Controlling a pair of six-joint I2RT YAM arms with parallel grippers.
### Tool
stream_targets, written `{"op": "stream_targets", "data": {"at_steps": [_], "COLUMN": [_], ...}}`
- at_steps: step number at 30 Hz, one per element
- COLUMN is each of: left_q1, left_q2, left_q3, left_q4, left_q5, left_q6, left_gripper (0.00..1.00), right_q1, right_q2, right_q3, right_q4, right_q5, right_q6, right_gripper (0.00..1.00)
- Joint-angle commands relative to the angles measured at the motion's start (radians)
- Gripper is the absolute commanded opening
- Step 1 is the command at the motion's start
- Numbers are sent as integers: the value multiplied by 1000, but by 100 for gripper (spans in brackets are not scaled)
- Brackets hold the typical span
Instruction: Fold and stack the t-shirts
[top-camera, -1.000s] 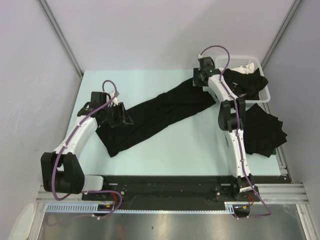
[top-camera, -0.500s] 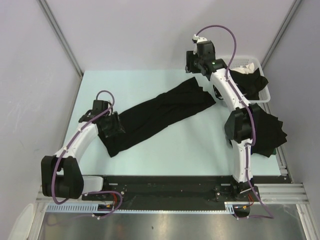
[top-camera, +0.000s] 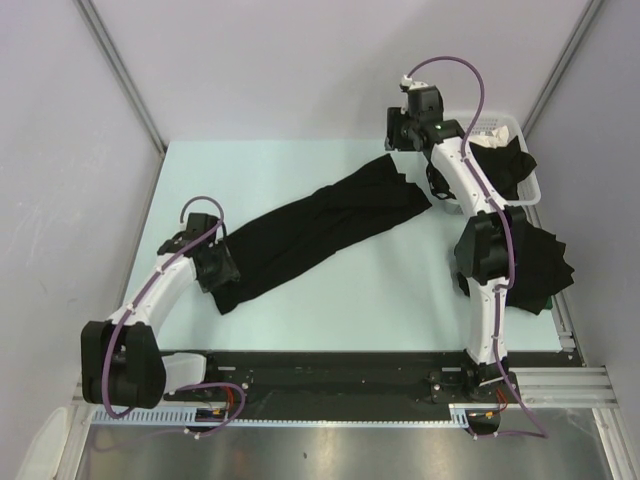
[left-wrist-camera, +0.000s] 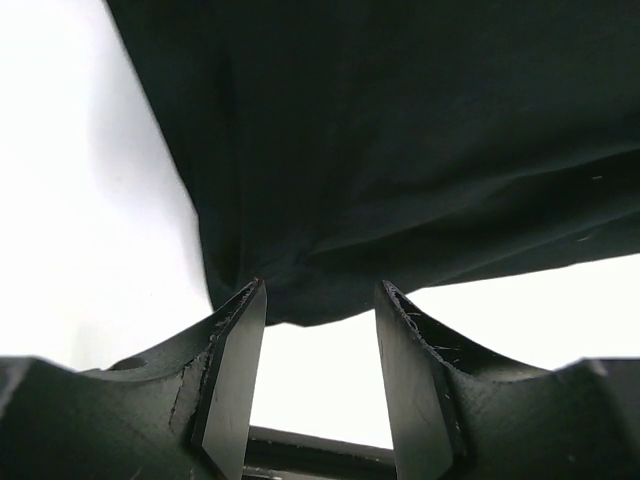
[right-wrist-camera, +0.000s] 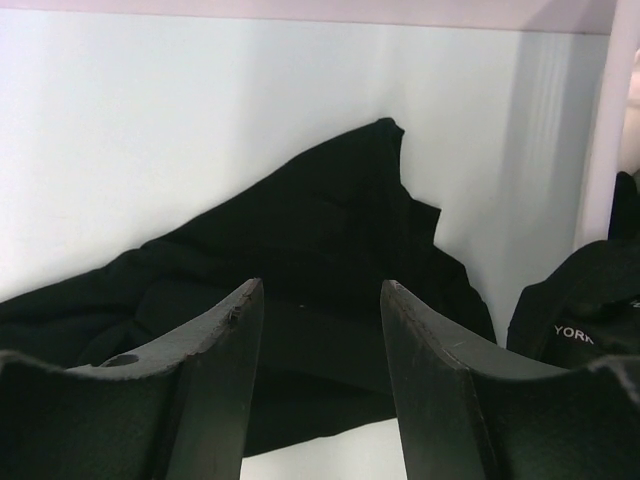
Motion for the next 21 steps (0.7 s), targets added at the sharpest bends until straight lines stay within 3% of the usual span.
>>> {"op": "stream_targets", "data": {"at_steps": [1,21], "left_q1": [-5,-5], "left_q2": [-32,22], "left_q3": [-15,23], "left_q4": [-22,-18], "left_q5": [-49,-133], "left_q6": [-46,-57], "left_gripper": [53,52], "right_q1": [-4,-43], "right_q2": [-54,-77], "right_q3": [-11,-68], "right_q4": [21,21], "right_q5": [-38,-75], "right_q6": [12,22], "right_gripper": [56,56]}}
